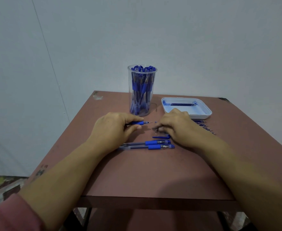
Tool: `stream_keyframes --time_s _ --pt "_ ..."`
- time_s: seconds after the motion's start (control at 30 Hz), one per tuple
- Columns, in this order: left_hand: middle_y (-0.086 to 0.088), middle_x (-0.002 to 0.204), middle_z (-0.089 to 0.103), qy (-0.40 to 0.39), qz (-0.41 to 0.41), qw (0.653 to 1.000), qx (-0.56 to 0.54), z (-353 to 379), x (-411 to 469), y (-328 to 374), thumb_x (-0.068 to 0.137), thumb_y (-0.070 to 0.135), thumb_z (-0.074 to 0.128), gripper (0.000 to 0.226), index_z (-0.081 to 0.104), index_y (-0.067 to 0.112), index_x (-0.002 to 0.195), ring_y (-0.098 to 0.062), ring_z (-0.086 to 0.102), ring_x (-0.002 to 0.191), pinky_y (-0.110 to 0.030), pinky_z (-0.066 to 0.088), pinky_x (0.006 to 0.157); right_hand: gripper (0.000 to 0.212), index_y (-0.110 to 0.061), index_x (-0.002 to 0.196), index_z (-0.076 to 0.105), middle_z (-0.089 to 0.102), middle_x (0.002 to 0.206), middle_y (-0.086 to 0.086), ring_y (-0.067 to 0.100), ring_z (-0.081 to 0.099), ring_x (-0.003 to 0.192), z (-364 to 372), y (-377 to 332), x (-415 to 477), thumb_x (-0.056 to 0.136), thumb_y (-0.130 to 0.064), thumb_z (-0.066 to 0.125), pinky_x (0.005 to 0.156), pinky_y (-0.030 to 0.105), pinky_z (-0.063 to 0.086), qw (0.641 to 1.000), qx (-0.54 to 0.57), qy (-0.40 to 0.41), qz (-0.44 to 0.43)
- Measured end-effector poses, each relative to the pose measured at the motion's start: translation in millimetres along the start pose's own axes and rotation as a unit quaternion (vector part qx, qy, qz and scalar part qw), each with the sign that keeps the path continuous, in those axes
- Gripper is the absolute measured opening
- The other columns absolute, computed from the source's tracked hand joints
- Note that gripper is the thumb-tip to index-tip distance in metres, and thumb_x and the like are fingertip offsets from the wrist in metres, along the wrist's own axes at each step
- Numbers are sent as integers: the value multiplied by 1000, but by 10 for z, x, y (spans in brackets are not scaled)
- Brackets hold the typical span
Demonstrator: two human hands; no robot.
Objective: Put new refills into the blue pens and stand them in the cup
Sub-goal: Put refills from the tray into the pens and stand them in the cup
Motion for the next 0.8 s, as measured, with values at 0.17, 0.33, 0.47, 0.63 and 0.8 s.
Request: stream_keyframes --time_s 0.17,0.33,0.47,0.63,0.8 --pt "21 107 71 3 -3 1000 -7 -5 -1 -13 89 43 66 26 68 44 115 -4 61 85 -21 40 66 19 -29 110 69 53 87 -32 -1 48 94 -254 -31 -97 94 -23 60 82 21 40 990 96 105 14" --pt "20 104 72 1 25 999 -31 2 1 62 88 43 67 27 68 43 114 -5 64 84 -25 49 68 23 -29 111 71 60 89 -26 -3 59 89 -202 -167 -97 89 -28 68 78 7 41 980 161 114 -5" --pt "19 104 72 7 33 999 -36 0 7 78 86 41 69 26 70 41 113 -4 64 82 -22 46 67 13 -25 100 73 61 80 -24 -6 59 83 -196 -147 -90 88 -20 69 73 4 40 981 155 119 -7" --pt "20 104 72 8 15 999 -40 3 16 16 86 45 66 27 69 43 113 1 57 76 -19 42 67 13 -26 92 62 62 85 -17 -2 57 85 -250 12 -144 86 -15 66 70 8 38 979 160 120 38" --pt "19 102 72 2 24 999 -36 13 19 36 86 46 66 28 69 45 113 2 51 67 -13 36 63 19 -32 105 70 62 92 -28 -3 58 95 -223 -155 -122 88 -24 69 81 9 42 981 158 112 -17"
Point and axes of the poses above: each hand's wrist, its own x-axis towards the middle knuckle, its own z-axis out of the palm, y = z × x, the point moved 8 cm from there along x, towards the middle knuckle
